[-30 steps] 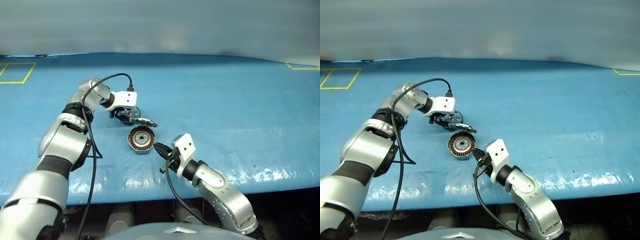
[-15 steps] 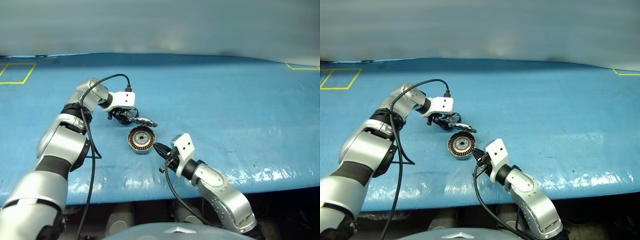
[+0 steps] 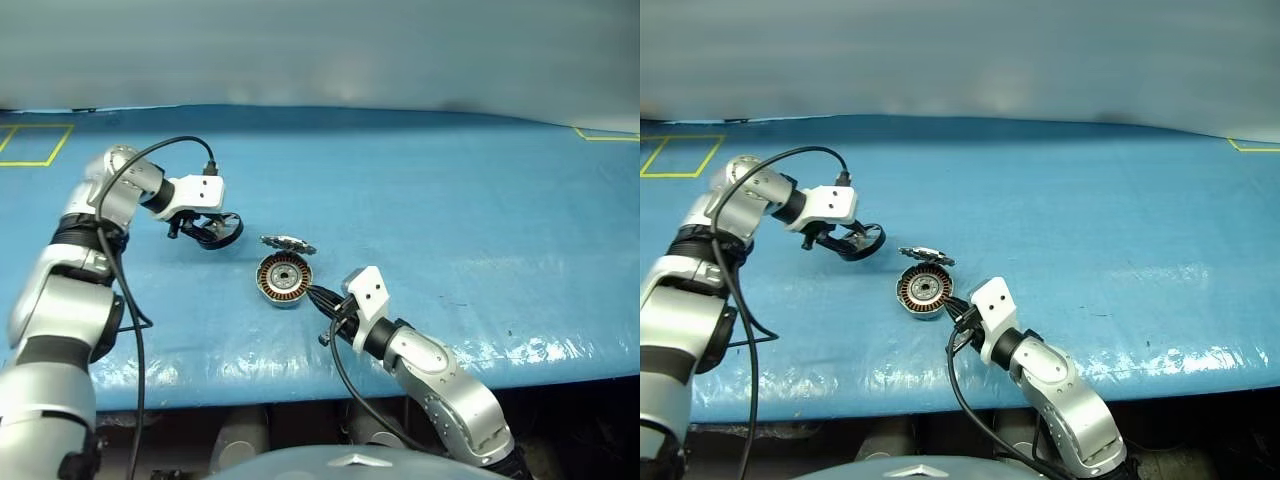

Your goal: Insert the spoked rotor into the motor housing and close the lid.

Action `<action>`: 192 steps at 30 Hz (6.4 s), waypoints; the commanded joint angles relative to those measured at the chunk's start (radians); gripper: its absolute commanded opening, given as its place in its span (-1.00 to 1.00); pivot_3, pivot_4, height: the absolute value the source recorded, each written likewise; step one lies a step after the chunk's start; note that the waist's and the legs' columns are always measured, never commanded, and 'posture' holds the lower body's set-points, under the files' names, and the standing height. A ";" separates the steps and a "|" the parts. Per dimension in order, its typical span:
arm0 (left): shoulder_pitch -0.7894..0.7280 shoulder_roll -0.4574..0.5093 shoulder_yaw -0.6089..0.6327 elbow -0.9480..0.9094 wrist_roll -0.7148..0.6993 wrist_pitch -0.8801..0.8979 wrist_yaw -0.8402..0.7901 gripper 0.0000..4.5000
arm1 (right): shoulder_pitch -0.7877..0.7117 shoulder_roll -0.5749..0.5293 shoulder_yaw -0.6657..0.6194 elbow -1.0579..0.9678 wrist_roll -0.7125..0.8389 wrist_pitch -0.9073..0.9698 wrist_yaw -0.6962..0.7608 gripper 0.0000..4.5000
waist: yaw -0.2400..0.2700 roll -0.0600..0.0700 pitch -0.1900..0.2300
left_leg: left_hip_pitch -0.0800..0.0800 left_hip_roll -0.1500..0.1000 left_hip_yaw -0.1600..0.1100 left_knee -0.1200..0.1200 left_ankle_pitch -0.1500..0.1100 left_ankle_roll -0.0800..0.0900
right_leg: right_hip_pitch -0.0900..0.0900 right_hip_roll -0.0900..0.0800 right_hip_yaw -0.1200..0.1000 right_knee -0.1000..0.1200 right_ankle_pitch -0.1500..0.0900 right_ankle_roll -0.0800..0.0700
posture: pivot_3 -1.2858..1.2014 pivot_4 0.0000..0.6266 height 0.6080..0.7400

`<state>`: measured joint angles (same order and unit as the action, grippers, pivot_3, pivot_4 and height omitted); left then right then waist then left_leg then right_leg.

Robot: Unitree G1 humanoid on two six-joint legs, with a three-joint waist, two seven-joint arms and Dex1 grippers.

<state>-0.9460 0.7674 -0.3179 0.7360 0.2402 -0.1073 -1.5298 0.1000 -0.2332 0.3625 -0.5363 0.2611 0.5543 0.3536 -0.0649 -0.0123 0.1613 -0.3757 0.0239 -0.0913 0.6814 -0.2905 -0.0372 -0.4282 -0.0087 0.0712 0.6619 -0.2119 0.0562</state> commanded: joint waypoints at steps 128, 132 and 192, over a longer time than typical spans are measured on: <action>0.239 -0.083 -0.140 -0.745 -0.168 0.412 0.210 -0.99 | 0.151 0.001 -0.066 0.195 -0.077 -0.402 0.097 -1.00 | 0.006 0.000 0.001 | 0.005 0.001 0.005 0.000 0.000 0.000 | 0.001 0.002 0.004 0.002 -0.005 -0.001 | 0.03 -0.52 1.00; 0.242 -0.087 -0.140 -0.745 -0.167 0.406 0.216 -0.99 | 0.150 0.002 -0.066 0.196 -0.077 -0.402 0.097 -1.00 | 0.006 0.000 0.001 | 0.005 0.001 0.005 0.000 0.000 0.000 | 0.001 0.002 0.004 0.002 -0.004 -0.001 | 0.03 -0.52 1.00; 0.215 -0.069 -0.148 -0.638 -0.146 0.416 0.144 0.00 | 0.145 0.008 -0.063 0.212 -0.094 -0.401 0.095 -1.00 | 0.006 0.000 0.001 | 0.005 0.001 0.005 0.000 0.000 0.000 | 0.001 0.002 0.004 0.001 -0.005 -0.001 | 0.03 -0.52 1.00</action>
<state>-0.7118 0.7030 -0.4629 0.0990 0.0816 0.3163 -1.3811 0.2460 -0.2302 0.3034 -0.2975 0.1634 0.1631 0.4507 -0.0590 -0.0124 0.1620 -0.3711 0.0251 -0.0868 0.6813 -0.2906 -0.0369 -0.4270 -0.0069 0.0754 0.6634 -0.2164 0.0549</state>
